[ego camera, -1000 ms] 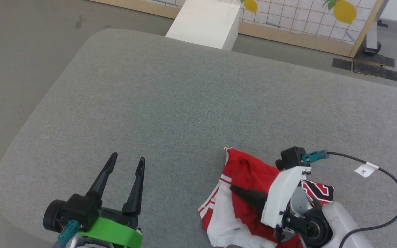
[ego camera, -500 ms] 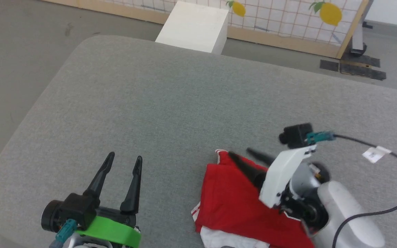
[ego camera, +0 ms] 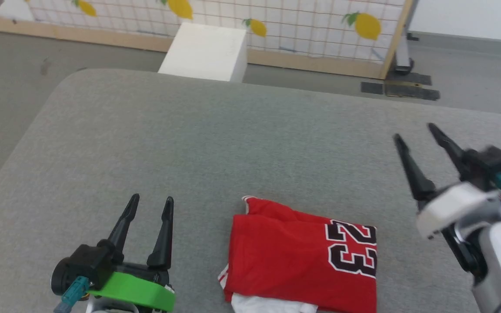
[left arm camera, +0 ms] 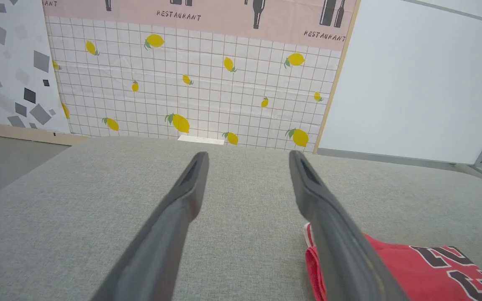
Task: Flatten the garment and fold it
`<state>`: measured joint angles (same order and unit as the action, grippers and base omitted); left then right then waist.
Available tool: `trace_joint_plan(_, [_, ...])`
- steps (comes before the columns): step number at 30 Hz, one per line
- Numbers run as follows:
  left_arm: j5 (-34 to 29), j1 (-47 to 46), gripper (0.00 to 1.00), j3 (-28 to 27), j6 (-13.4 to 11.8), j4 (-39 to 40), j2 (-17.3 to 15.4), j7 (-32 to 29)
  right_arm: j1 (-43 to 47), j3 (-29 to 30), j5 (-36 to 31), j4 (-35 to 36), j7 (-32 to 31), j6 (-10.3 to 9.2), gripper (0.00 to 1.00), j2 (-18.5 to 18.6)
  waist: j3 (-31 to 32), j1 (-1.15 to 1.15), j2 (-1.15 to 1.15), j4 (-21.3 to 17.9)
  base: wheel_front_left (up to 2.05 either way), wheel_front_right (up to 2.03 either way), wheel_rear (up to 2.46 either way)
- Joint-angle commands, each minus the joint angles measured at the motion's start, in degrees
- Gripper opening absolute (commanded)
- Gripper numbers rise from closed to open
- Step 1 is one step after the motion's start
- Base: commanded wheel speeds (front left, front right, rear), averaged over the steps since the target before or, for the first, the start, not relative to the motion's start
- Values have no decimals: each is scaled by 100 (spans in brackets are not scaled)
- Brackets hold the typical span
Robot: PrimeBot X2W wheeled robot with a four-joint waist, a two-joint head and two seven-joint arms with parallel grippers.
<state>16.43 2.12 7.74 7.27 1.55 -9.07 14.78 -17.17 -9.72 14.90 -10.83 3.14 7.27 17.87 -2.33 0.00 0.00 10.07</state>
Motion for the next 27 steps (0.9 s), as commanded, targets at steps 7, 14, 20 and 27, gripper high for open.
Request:
trace_joint_plan(7, [167, 11, 100, 33, 22, -157, -45, 22, 1129, 913, -429, 729, 849, 22, 100, -519, 105, 0, 0, -370, 0, 0, 0])
trace_joint_plan(14, [145, -38, 100, 28, 22, -214, -41, 22, 2057, 1292, -781, 1248, 1122, 22, 100, -1046, 76, 0, 0, -499, 0, 0, 0])
trace_joint_plan(20, [70, -44, 100, 15, 22, -209, -58, 22, 2429, 1300, -853, 1270, 1156, 22, 100, -1264, 44, 0, 0, -533, 0, 0, 0])
trace_joint_plan(27, [-221, -31, 100, 11, 22, -353, -53, 22, 2520, 1337, -957, 1255, 1170, 22, 100, -1394, 28, 0, 0, -557, 0, 0, 0])
